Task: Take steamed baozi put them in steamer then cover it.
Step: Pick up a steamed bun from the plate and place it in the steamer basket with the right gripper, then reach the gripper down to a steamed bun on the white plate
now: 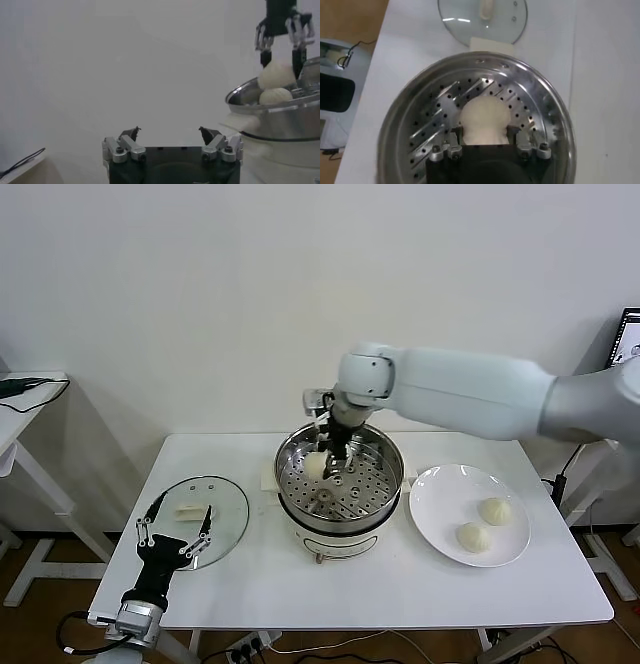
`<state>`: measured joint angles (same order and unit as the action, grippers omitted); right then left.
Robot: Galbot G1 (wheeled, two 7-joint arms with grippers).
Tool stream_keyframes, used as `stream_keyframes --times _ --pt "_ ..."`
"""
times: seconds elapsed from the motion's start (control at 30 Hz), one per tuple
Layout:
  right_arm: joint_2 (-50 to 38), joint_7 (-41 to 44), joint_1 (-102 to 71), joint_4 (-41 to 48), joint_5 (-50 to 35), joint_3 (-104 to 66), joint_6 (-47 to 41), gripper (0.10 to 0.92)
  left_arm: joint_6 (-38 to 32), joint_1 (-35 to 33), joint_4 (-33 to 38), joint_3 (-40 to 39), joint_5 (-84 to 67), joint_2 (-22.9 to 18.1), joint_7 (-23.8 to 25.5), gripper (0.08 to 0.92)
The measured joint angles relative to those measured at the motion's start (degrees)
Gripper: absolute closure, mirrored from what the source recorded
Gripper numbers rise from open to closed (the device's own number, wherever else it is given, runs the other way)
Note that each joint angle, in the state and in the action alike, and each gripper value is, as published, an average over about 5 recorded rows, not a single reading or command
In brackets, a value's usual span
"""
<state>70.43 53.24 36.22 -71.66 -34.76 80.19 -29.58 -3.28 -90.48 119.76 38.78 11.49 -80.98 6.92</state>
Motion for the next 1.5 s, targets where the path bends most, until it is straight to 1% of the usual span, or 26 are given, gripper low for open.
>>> stream_keyframes --times 0.17,0.27,0.43,0.5,0.67,0.83,1.1,1.33,1.5 --pt "2.9 0.0 -2.7 3.3 1.5 -0.7 0.1 0.405 -0.1 0.0 -0.2 -0.1 0.0 0.0 0.0 0.177" --pt "4.1 0.0 -4.1 4.8 2.3 -1.2 0.2 0.361 -0.1 -0.1 -0.2 0.0 0.0 0.0 0.0 0.177" --pt "4.8 0.1 -5.3 5.9 2.9 -1.7 0.4 0.235 -0.2 -0.2 -0.2 0.2 -0.1 0.1 0.1 0.177" --pt "4.7 0.3 -5.5 5.9 3.0 -2.0 0.5 0.212 -0.2 -0.2 -0.2 0.1 -0.1 0.1 0.1 0.177" --pt "2.4 1.1 -5.1 4.2 2.9 -2.8 0.9 0.203 -0.1 -0.3 -0.4 0.0 -0.1 0.0 0.1 0.177" --pt "-4.1 3.1 -1.9 -0.5 2.3 -2.9 1.7 0.203 0.1 -0.6 0.2 -0.4 0.0 -0.1 0.0 0.177" --pt "-19.2 9.8 4.5 -8.1 4.2 -2.1 5.6 0.203 0.6 -1.0 1.4 -1.0 0.4 -0.3 -0.2 0.177" --pt "-32.0 16.2 4.1 -11.2 11.5 -3.2 11.3 0.203 0.6 -1.5 2.3 -1.4 0.9 -0.8 -0.4 0.177" --pt "-37.8 18.6 -2.5 -11.4 18.6 -8.1 14.8 0.203 0.6 -1.6 2.4 -1.6 1.1 -1.0 -0.4 0.177"
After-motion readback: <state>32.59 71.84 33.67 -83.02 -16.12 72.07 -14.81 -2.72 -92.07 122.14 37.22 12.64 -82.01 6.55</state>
